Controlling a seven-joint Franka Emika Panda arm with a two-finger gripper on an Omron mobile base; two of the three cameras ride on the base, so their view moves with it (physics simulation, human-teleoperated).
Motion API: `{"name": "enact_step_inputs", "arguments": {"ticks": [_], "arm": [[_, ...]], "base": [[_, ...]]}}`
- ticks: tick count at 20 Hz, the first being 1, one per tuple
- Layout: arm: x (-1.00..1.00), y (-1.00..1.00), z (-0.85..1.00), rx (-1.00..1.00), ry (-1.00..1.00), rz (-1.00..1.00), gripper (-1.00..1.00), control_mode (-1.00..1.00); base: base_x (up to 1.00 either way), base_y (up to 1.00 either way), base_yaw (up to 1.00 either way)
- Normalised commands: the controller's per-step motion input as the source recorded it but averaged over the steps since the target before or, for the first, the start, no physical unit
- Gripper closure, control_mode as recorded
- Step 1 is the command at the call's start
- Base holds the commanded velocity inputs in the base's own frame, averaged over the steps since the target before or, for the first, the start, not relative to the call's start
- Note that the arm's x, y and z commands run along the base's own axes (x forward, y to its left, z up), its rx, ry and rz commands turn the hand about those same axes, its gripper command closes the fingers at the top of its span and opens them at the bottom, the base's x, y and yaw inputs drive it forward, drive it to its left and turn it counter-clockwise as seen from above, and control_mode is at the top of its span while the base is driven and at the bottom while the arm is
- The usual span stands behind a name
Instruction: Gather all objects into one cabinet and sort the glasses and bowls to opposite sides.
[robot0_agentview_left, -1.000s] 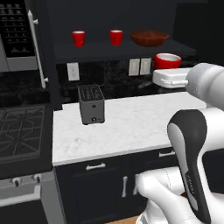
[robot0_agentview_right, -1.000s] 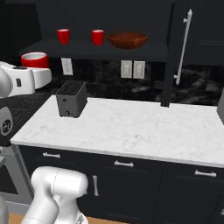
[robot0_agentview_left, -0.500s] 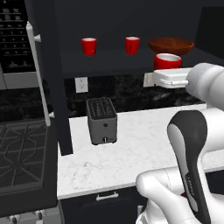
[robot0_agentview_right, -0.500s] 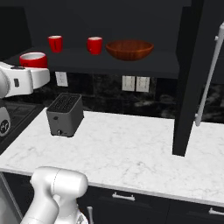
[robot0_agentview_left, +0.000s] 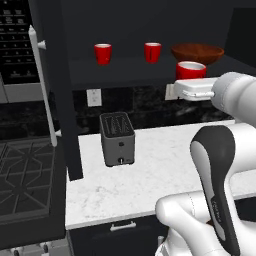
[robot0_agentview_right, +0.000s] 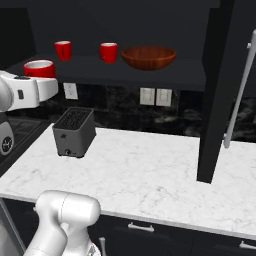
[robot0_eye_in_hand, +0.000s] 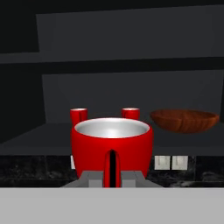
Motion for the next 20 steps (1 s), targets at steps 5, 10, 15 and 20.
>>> {"name": "enact_step_inputs", "arguments": {"ticks": [5,10,15,20], "arm": [[0.0,0.0,0.0,0.0,0.0,0.0,1.0,1.0],[0.27,0.11,0.0,0.0,0.06,0.02,1.0,-1.0],[0.7,0.21,-0.08,0.0,0.05,0.07,1.0,-1.0],[0.17,0.14,-0.23,0.0,-0.05,0.14,1.0,-1.0]], "base": [[0.04,0.12,0.05],[0.06,0.05,0.02],[0.0,0.0,0.0],[0.0,0.0,0.0]]}}
